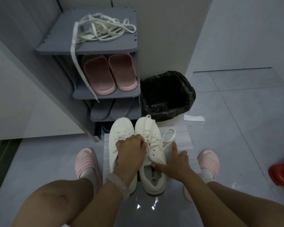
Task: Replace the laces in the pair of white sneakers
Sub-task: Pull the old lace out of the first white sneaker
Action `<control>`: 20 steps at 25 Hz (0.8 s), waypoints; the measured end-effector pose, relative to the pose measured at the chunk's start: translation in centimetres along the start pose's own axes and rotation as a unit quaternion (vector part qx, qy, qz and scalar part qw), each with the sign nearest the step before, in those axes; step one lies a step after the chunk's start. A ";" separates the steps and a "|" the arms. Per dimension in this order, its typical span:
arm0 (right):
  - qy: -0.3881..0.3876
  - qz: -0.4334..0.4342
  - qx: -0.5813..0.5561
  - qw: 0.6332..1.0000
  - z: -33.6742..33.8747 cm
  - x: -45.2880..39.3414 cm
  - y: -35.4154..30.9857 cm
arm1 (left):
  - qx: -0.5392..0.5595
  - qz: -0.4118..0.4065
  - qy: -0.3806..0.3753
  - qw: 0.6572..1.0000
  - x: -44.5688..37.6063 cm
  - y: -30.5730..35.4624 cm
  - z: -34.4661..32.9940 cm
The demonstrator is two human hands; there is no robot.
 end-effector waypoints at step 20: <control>0.167 0.166 0.048 0.971 4.8 1.6 -9.2 | -0.068 -0.015 -0.096 0.993 2.4 -0.8 -1.1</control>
Point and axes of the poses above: each hand's wrist, its own x-axis away from the middle knuckle, its own z-axis out of the back of the hand, y = z × x, the point moved 10 cm from there along -x, towards the middle knuckle, and after that the axes turned 9 degrees about -y, right-handed, at the moved point
